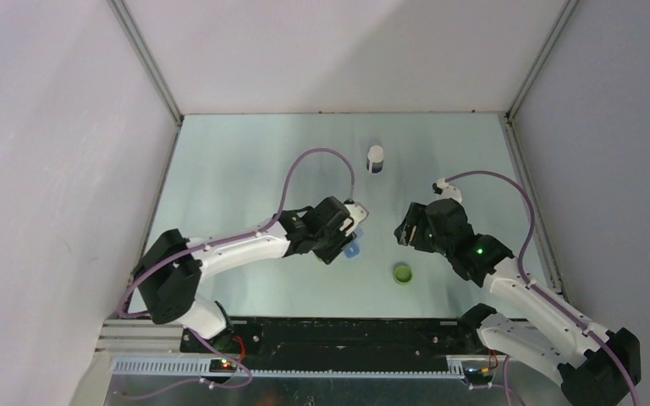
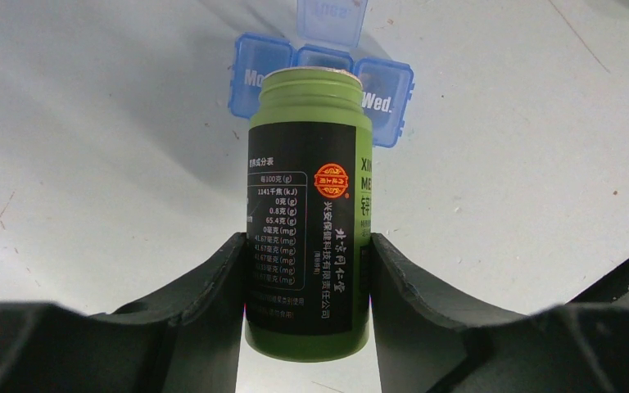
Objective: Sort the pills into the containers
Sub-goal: Pour the pill into the pill container.
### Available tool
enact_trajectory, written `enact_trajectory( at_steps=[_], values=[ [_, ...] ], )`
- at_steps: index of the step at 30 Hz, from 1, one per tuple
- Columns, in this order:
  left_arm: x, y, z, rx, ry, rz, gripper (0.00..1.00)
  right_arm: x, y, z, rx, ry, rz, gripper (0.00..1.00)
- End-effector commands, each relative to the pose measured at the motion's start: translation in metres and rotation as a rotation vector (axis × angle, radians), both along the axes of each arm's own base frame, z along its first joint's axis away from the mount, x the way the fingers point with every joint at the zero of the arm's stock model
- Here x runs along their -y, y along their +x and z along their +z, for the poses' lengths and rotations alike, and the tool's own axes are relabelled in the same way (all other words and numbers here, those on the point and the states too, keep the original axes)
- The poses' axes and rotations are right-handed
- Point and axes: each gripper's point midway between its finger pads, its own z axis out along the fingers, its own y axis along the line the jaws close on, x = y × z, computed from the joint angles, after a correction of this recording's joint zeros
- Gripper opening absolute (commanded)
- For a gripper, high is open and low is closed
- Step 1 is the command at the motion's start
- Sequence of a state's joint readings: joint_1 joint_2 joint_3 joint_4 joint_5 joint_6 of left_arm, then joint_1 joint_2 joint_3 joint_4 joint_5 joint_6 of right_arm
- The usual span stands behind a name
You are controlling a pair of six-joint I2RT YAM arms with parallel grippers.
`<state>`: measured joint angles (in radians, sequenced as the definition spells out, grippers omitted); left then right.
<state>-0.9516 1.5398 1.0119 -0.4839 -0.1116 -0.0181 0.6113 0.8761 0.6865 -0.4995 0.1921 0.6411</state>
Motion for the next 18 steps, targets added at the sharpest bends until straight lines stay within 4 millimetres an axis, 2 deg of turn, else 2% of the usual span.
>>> enact_trajectory(
  at_steps=[1,5,18],
  values=[
    [0.008,0.007,0.033,0.087,-0.099,-0.005,0.0,-0.004,0.005,0.005,0.017,0.032,-0.008,0.67],
    [0.007,0.006,0.034,0.083,-0.089,-0.008,0.0,-0.005,0.005,0.005,0.018,0.034,-0.006,0.67],
    [0.006,0.009,0.022,0.04,-0.004,-0.004,0.0,-0.004,0.005,0.005,0.017,0.03,-0.007,0.67]
  ],
)
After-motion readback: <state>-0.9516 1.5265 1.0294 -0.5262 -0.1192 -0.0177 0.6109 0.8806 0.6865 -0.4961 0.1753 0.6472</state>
